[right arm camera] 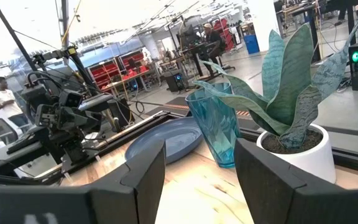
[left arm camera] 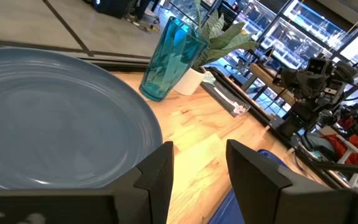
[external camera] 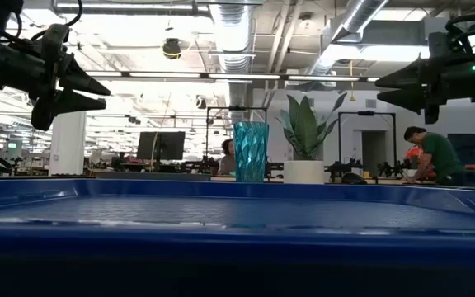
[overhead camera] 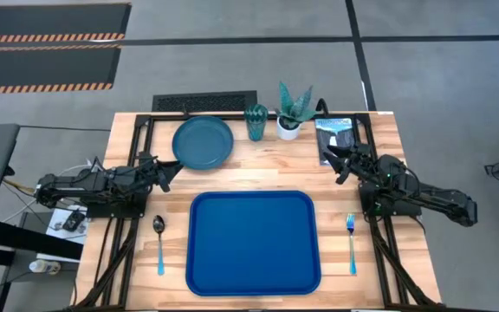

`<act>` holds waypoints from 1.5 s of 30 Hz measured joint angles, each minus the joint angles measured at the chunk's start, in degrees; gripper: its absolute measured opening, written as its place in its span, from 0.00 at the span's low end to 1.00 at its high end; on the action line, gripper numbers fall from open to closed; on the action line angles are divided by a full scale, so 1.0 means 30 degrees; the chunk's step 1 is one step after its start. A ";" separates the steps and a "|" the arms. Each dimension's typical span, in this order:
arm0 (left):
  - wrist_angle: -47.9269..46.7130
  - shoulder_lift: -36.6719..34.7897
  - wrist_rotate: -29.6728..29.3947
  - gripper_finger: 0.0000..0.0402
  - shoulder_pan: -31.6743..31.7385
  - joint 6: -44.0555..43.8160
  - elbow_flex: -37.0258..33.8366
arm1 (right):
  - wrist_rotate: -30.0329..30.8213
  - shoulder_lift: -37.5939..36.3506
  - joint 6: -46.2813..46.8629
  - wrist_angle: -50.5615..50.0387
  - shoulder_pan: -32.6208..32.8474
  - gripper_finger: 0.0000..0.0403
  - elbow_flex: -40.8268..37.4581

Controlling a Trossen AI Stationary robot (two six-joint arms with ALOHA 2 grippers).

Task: Pick and place plate/cup/fork/spoon on tray

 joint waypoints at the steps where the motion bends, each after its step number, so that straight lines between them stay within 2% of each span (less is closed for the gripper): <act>1: -0.0002 0.0000 0.0002 0.34 -0.0001 -0.0013 0.0003 | 0.0000 -0.0004 0.0002 0.0002 0.0003 0.53 0.0000; 6: 0.0006 -0.0005 0.0000 0.34 -0.0001 -0.0217 0.0003 | 0.0000 0.0004 0.0001 0.0002 0.0007 0.53 -0.0001; 19: 0.0871 0.0000 0.0561 0.34 -0.0003 -0.5545 -0.0053 | 0.0000 0.0000 0.0004 0.0002 0.0007 0.53 0.0002; 35: 0.0836 -0.0007 -0.0866 0.34 0.0004 -0.6947 -0.0045 | 0.0000 0.0001 0.0055 0.0060 0.0004 0.53 -0.0001; 37: 0.0842 0.0000 -0.1148 0.34 0.0011 -0.6976 -0.0038 | -0.0075 -0.0001 0.1753 0.0065 0.0049 0.53 0.0005; 41: 0.0831 0.0000 -0.1234 0.34 0.0009 -0.6947 -0.0038 | -0.0119 0.0004 0.7524 0.0051 0.0172 0.53 -0.0002; 43: 0.0912 0.0000 -0.2515 0.34 0.0003 -0.6480 -0.0038 | -0.0082 -0.0003 0.9010 -0.0074 0.0166 0.53 -0.0002; 45: 0.1153 0.0000 -0.3697 0.34 0.0018 -0.7674 -0.0058 | -0.0029 0.0004 1.0016 -0.0122 0.0160 0.53 -0.0002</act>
